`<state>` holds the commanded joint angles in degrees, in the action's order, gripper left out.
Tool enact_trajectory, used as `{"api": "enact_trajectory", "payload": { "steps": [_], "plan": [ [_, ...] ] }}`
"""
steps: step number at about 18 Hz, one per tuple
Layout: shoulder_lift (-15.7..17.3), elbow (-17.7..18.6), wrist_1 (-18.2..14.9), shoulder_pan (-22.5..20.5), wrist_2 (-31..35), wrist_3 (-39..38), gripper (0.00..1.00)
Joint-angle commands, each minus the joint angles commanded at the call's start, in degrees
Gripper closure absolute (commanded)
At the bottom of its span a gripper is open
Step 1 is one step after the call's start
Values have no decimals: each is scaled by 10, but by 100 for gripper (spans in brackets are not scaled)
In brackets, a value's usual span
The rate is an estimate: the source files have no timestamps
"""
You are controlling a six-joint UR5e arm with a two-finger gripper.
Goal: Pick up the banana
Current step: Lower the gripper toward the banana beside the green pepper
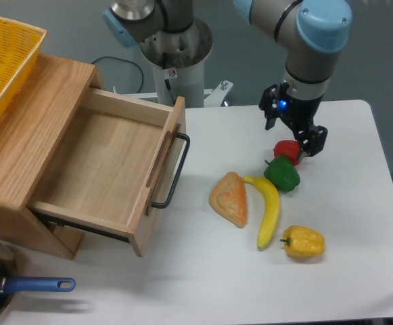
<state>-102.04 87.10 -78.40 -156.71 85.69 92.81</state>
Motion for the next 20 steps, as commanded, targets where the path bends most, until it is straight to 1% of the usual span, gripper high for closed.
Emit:
{"api": "enact_trajectory", "payload": {
  "steps": [4,8,12,14,16,19,20],
  "plan": [
    [-4,-4,1,2,-1,-5,0],
    [-5,3,0,6,0,-8,0],
    [-5,19,3,6,1,-9,0],
    [-8,25,18,5,2,-17,0],
    [-12,28,29,4,2,-35,0],
    [-25,30,33,7,1,-98,0],
    [-29,31,33,10,1,-109,0]
  ]
}}
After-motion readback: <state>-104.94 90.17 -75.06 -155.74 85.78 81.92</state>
